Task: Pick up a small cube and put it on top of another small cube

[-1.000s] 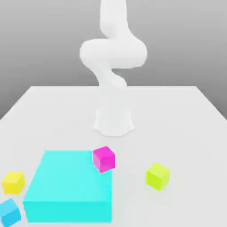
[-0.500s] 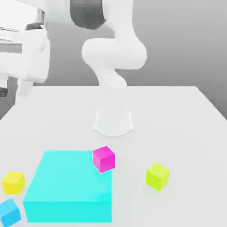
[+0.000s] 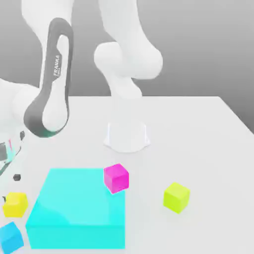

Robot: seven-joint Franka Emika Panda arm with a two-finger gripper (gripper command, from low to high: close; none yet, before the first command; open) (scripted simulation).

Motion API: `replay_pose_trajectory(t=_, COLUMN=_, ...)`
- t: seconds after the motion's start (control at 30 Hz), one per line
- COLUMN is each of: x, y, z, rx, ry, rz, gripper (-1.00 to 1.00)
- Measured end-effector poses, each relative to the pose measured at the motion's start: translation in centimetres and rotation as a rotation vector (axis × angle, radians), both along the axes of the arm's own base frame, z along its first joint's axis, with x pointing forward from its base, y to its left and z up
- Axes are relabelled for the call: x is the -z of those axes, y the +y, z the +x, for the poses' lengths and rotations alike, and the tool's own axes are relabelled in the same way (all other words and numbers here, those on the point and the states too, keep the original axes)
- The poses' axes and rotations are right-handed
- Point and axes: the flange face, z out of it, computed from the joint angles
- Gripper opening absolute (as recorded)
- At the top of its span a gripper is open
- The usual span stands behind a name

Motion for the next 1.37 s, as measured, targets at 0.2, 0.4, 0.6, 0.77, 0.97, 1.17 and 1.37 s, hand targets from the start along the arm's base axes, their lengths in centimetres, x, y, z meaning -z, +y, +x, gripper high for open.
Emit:
replay_pose_trajectory(t=0.2, x=1.2, y=0.0, z=0.0, rx=0.001, ry=-0.001, rz=-0.002, gripper=-1.0)
replay_pose_trajectory(t=0.4, x=-2.7, y=0.0, z=0.0, rx=0.002, ry=0.0, rz=0.0, gripper=-1.0)
replay_pose_trajectory(t=0.6, x=-8.6, y=6.8, z=2.1, rx=-0.224, ry=0.01, rz=-0.009, gripper=-1.0)
replay_pose_trajectory(t=0.77, x=-12.5, y=14.7, z=2.9, rx=-0.481, ry=0.014, rz=-0.014, gripper=-1.0)
replay_pose_trajectory(t=0.97, x=-16.2, y=22.8, z=1.1, rx=-0.762, ry=0.008, rz=-0.009, gripper=-1.0)
replay_pose_trajectory(t=1.17, x=-15.5, y=27.8, z=-0.8, rx=-0.956, ry=0.0, rz=0.0, gripper=-1.0)
replay_pose_trajectory(t=1.37, x=-11.6, y=28.0, z=-1.0, rx=-0.963, ry=0.0, rz=0.0, gripper=1.0)
